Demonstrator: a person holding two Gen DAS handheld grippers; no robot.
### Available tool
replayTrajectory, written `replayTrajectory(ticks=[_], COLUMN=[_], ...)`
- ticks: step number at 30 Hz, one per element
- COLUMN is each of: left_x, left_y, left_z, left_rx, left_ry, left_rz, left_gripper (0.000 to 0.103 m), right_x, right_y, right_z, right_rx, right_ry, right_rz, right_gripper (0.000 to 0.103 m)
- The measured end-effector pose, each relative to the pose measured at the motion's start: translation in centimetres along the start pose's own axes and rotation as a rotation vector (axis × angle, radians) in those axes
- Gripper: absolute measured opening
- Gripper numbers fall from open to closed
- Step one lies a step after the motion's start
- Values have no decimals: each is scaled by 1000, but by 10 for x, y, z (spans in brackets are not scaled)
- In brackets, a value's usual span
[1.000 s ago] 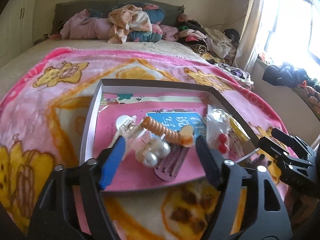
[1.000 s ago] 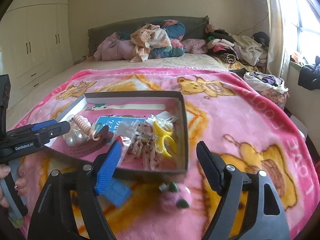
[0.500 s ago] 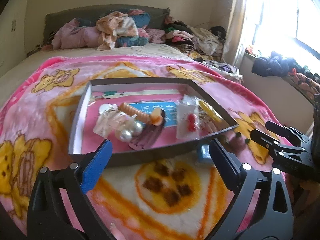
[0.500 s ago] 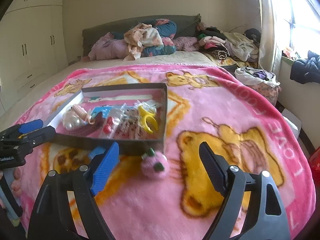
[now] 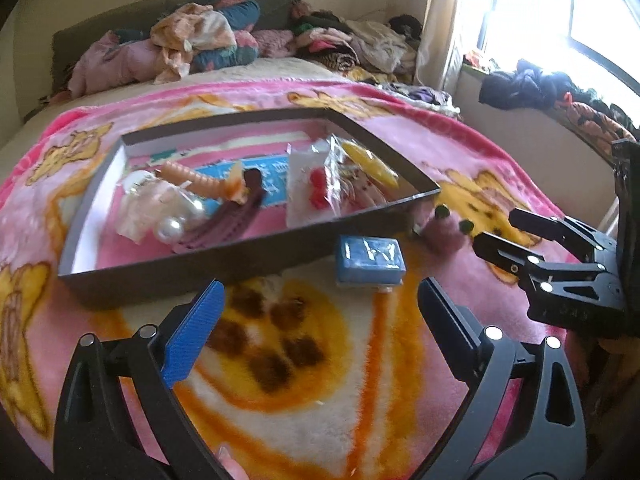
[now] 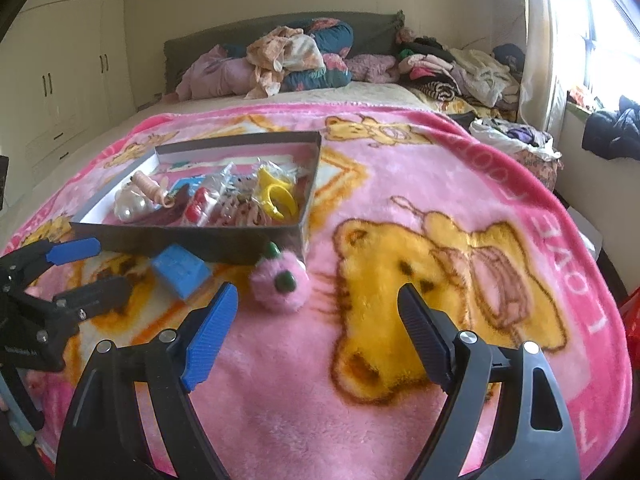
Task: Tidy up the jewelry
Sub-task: 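Grasp the small blue box with the left tool while the right tool grasps the pink pom-pom, then carry the blue box and pink pom-pom over the grey box with both tools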
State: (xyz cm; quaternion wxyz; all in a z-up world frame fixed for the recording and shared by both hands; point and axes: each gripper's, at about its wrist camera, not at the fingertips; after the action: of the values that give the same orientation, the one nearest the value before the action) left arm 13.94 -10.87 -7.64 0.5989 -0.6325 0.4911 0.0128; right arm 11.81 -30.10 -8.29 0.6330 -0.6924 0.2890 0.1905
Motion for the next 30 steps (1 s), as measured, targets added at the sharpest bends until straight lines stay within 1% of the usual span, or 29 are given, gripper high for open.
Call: replayTrajectory(ticks=[5, 7, 10, 13, 16, 18, 19, 20, 21, 23, 24, 25, 26, 30], left_x=[13, 17, 23, 29, 35, 37, 38, 40, 41, 46, 47, 48, 49, 47], left_y=[-1, -1, -2, -3, -5, -5, -6, -7, -7, -7, -8, -8, -7, -7], left_z=[-2, -2, -2, -3, -4, -5, -6, -7, -8, -11, -12, -12, -13, -13], left_rx=[5, 5, -3, -4, -12, -13, -13, -12, -11, -8, -7, -7, -7, -9], left_ry=[8, 12, 22, 29, 38, 42, 44, 44, 47, 48, 47, 47, 46, 57], left_rz=[22, 30, 36, 47, 55, 57, 57, 60, 63, 71, 75, 77, 78, 73], left_gripper=[88, 88, 88, 87, 82, 76, 72, 69, 66, 51, 46, 38, 37, 36], right_x=[13, 18, 23, 30, 39, 42, 42, 41, 40, 38, 37, 35, 33, 25], right_y=[1, 0, -3, -5, -8, -9, -9, -9, -9, -8, -8, -8, -7, -5], right_z=[0, 0, 0, 1, 3, 2, 2, 1, 0, -1, -2, -2, -4, -13], right_rx=[-9, -5, -5, -17, -18, -12, -7, -3, 0, 6, 9, 14, 22, 64], right_ry=[-25, -47, -84, -107, -152, -177, -189, -198, -200, -201, -200, -200, -197, -195], right_rz=[26, 39, 52, 66, 83, 86, 85, 81, 78, 71, 67, 62, 55, 36], right_gripper=[73, 72, 67, 59, 50, 38, 34, 25, 23, 21, 20, 20, 19, 16])
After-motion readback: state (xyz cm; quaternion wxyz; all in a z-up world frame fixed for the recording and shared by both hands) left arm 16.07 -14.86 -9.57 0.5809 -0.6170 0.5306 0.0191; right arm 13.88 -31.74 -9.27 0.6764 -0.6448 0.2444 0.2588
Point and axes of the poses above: each gripper's, at about its wrist camera, not at the fingertips, and x roughly the way its jaws point, z to its left, y to its underside, and after that the axes turned 15 degrees about y, right-handed
